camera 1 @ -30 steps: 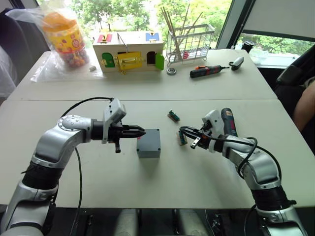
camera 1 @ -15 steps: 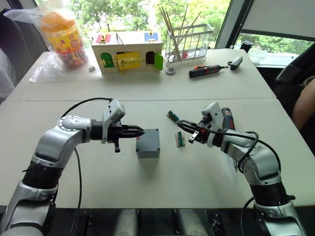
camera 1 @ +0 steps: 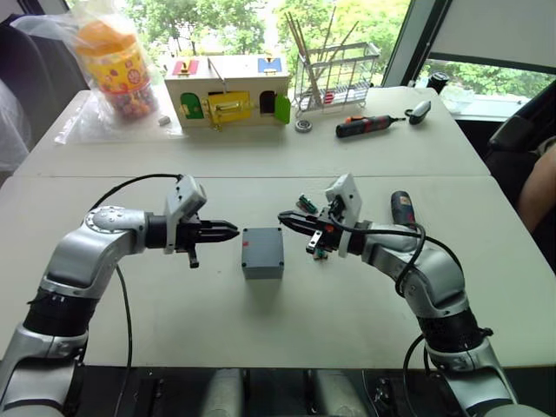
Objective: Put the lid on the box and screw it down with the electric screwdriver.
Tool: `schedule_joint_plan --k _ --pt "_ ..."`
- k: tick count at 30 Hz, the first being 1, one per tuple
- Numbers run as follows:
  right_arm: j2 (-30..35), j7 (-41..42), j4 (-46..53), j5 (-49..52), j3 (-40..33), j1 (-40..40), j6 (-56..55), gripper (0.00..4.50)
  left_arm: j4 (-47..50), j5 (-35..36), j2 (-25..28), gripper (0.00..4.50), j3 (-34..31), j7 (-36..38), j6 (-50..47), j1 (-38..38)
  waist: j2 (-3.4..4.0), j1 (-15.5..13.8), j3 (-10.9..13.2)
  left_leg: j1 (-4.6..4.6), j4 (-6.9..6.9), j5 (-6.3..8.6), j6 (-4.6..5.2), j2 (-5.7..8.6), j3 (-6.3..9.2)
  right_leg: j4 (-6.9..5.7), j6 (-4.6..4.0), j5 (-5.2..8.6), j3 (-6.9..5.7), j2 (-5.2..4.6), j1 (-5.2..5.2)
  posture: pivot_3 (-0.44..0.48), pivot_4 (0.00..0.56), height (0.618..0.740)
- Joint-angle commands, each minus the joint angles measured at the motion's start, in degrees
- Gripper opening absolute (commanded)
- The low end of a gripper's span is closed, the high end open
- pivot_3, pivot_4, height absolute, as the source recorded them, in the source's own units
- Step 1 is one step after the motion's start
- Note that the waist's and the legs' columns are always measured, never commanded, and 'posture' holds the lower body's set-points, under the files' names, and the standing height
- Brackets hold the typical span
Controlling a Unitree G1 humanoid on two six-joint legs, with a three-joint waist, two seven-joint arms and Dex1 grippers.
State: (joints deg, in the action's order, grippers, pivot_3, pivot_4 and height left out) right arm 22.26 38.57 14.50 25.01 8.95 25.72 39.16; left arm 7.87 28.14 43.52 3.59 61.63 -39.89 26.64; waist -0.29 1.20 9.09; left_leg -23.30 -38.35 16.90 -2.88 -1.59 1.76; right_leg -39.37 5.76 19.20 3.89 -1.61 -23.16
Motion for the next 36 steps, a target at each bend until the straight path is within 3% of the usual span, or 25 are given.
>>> schedule_joint_plan --k 1,28,32,36 --pt "-0.04 0.90 0.52 -0.36 0.14 0.81 -1.66 0.04 2.02 0.69 -0.01 0.45 -1.22 -0.36 0.17 -0.07 0.00 0.00 0.00 0.00 0.00 0.00 0.00 0.00 0.00 0.00 0.00 0.00 0.00 0.00 0.00 0.000 0.150 0.736" --pt "-0.86 1.70 -2.86 -3.05 1.84 -0.21 -3.53 0.04 2.26 0.44 -0.98 0.45 -0.49 -0.91 0.15 0.14 0.00 -0.02 0.00 0.00 0.00 0.00 0.00 0.00 0.00 0.00 0.00 0.00 0.00 0.00 0.00 0.000 0.150 0.736" --pt "-0.50 2.25 -2.32 -3.10 1.81 -0.40 -3.15 1.29 2.13 1.08 -1.52 0.45 -0.86 -0.81 -0.07 1.00 0.00 -0.03 0.00 0.00 0.00 0.00 0.00 0.00 0.00 0.00 0.00 0.00 0.00 0.00 0.00 0.000 0.150 0.736" --pt "0.39 0.77 -1.21 -3.67 -0.25 0.37 -2.78 3.38 2.32 1.51 -2.46 0.45 -0.85 -0.68 -0.08 1.86 0.00 -0.07 0.00 0.00 0.00 0.00 0.00 0.00 0.00 0.00 0.00 0.00 0.00 0.00 0.00 0.000 0.150 0.736"
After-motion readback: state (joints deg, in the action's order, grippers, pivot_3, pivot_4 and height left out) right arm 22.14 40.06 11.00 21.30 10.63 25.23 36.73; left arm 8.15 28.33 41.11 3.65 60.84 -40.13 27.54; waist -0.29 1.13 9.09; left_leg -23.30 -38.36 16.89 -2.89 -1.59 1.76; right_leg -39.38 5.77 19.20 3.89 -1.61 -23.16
